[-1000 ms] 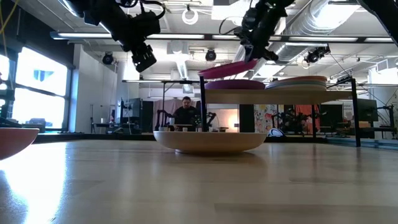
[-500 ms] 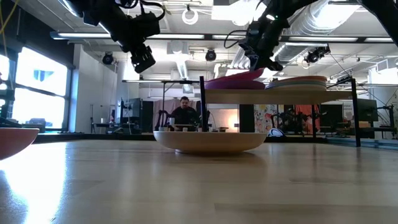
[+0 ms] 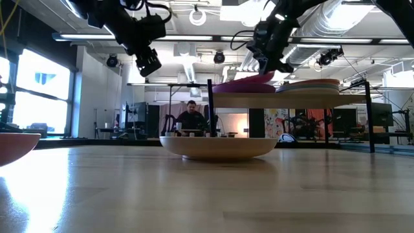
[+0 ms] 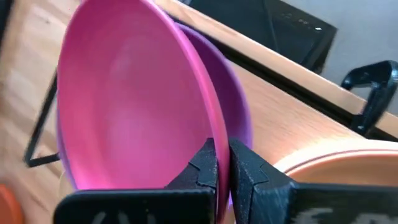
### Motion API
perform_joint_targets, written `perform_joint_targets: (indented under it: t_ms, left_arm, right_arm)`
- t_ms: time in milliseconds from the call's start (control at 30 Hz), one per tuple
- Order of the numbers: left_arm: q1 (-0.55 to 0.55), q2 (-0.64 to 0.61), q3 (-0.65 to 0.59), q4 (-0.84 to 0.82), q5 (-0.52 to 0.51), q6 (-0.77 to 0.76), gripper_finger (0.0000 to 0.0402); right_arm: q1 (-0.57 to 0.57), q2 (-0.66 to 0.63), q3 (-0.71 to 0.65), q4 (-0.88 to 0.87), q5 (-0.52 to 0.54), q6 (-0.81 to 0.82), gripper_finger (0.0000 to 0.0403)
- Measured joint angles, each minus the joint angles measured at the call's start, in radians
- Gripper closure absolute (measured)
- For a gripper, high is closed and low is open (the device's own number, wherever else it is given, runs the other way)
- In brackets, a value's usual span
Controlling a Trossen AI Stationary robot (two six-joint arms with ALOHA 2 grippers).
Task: Place and stack plates onto a shelf
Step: Stack the pink plate on top of the violet plate
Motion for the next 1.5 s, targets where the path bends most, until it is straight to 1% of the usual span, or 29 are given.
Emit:
perform_joint_targets:
  t_ms: [167,533,633,833,1000,1100,1267,1367,1433,1500]
  left_arm:
    - [0.013,0.0,0.0,0.0,0.003,0.0,0.0284]
    - [0.018,0.0,0.0,0.001,0.025,0.001,0.0284]
    - [0.018,0.0,0.0,0.002,0.025,0.001,0.0284]
    - [0.018,0.0,0.0,0.003,0.025,0.001,0.0284]
    - [0.018,0.0,0.0,0.003,0.025,0.002,0.0284]
    - [0.018,0.0,0.0,0.003,0.025,0.003,0.0284]
    - [0.018,0.0,0.0,0.002,0.025,0.0,0.0284]
    - [0.018,0.0,0.0,-0.002,0.032,-0.004,0.0284]
    - [0.018,0.0,0.0,-0.013,0.06,-0.041,0.0284]
    - [0.018,0.0,0.0,-0.04,0.102,-0.097,0.0284]
  right_arm:
    - [0.002,0.0,0.0,0.003,0.04,0.031,0.0403]
    - [0.002,0.0,0.0,0.0,0.057,0.044,0.0399]
    - [0.002,0.0,0.0,0.0,0.061,0.044,0.0381]
    - [0.002,0.0,0.0,0.0,0.088,0.059,0.0331]
    - [0.002,0.0,0.001,-0.003,0.087,0.054,0.0319]
    - [-0.006,0.0,0.022,-0.046,0.077,0.052,0.0318]
    - [-0.009,0.0,0.096,-0.155,-0.012,0.067,0.0319]
    - [0.027,0.0,0.147,-0.232,-0.023,0.067,0.0324]
    - [0.064,0.0,0.173,-0.269,-0.025,0.07,0.0328]
    - [0.109,-0.003,0.179,-0.269,-0.025,0.067,0.0332]
